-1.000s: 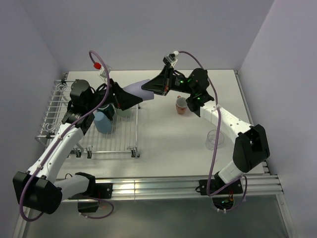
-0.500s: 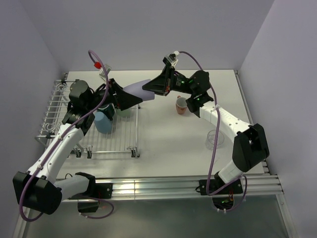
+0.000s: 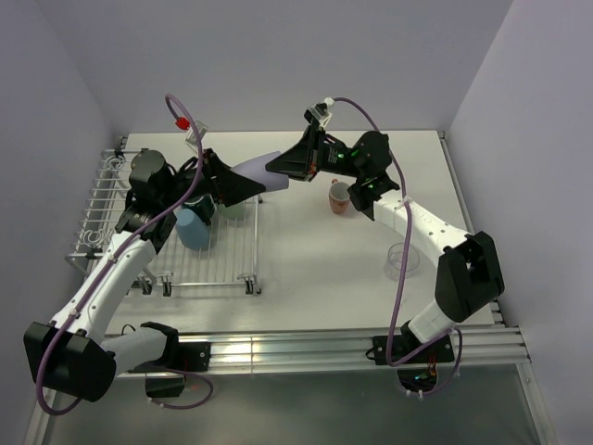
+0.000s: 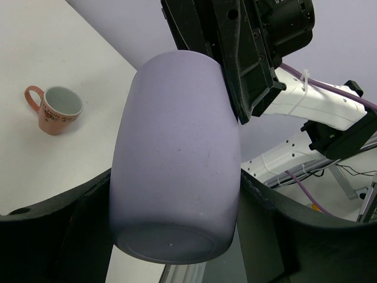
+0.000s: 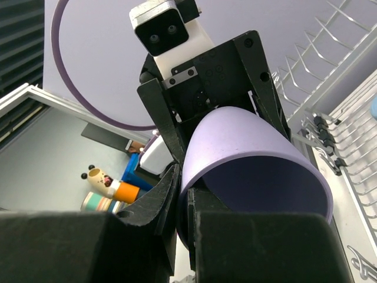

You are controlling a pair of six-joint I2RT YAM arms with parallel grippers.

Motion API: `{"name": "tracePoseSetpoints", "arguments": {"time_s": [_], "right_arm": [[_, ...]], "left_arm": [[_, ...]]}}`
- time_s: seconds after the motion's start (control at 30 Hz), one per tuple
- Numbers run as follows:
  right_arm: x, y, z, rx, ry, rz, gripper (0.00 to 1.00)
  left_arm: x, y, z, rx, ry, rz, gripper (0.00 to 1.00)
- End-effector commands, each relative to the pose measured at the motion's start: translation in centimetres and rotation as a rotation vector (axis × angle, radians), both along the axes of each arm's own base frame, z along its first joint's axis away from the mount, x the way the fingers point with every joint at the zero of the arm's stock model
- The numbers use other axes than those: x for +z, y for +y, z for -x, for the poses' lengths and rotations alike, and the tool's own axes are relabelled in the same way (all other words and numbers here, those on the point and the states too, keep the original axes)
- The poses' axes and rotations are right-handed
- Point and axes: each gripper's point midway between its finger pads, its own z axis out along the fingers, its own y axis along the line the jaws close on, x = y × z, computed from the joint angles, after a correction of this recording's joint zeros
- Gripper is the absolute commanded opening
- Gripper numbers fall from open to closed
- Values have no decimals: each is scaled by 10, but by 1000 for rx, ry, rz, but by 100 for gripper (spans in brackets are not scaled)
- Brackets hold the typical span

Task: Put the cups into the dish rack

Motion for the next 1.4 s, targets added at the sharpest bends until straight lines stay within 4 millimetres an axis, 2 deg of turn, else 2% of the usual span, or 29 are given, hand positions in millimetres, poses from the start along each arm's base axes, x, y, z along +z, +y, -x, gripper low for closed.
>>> {"name": "tracePoseSetpoints", "arguments": {"time_s": [0.0, 0.03, 0.13, 0.17, 0.23, 0.27, 0.33, 0.37, 0.57, 0.73, 0.77, 0.83, 0.87, 0.93, 0.97, 1.0, 1.07, 1.23, 1.37], "right_arm": [[4, -3, 7, -5, -59, 12, 0], [3, -3, 6, -11, -62, 14, 0], [0, -3, 5, -20, -65, 29, 0], [-1, -3, 5, -21, -66, 32, 0], [-4, -3, 4, -31, -70, 43, 0], [-5, -4, 3, -39, -72, 47, 1], [-10, -4, 2, -60, -82, 78, 8], [-12, -4, 0, -74, -86, 89, 16], [-29, -17, -20, -256, -108, 255, 44], [-44, -43, -31, -394, -94, 351, 50], [-54, -48, -34, -414, -78, 373, 51], [-63, -64, -36, -469, -76, 414, 52], [-74, -71, -41, -513, -64, 445, 52], [-85, -86, -43, -569, -72, 509, 52], [-96, -95, -47, -623, -51, 561, 52], [-101, -100, -49, -647, -66, 594, 52], [-114, -109, -52, -687, -51, 649, 52], [-134, -122, -56, -726, -53, 742, 53], [-147, -131, -59, -755, -48, 807, 53]], "left_arm": [[22, 3, 7, 6, -88, 26, 70], [22, 4, 6, 6, -90, 26, 68], [23, 3, 7, 0, -87, 32, 53], [24, 3, 8, -1, -90, 34, 40], [26, 3, 8, -3, -93, 38, 25], [27, 3, 8, -2, -93, 38, 12], [28, 4, 8, 5, -94, 33, 1], [29, 5, 8, 15, -95, 30, 0], [21, 10, 0, 83, -52, -28, 0], [17, 20, -1, 156, -37, -94, 0], [8, 24, 0, 171, -11, -130, 0], [7, 31, -2, 221, 9, -171, 0], [1, 39, -11, 292, 35, -208, 0], [-18, 57, -15, 385, 118, -321, 0], [-33, 73, -29, 491, 150, -399, 0], [-47, 84, -25, 525, 214, -467, 0], [-68, 99, -30, 596, 267, -552, 0], [-107, 113, -27, 635, 359, -661, 0], [-127, 119, -30, 664, 402, -744, 0]]}}
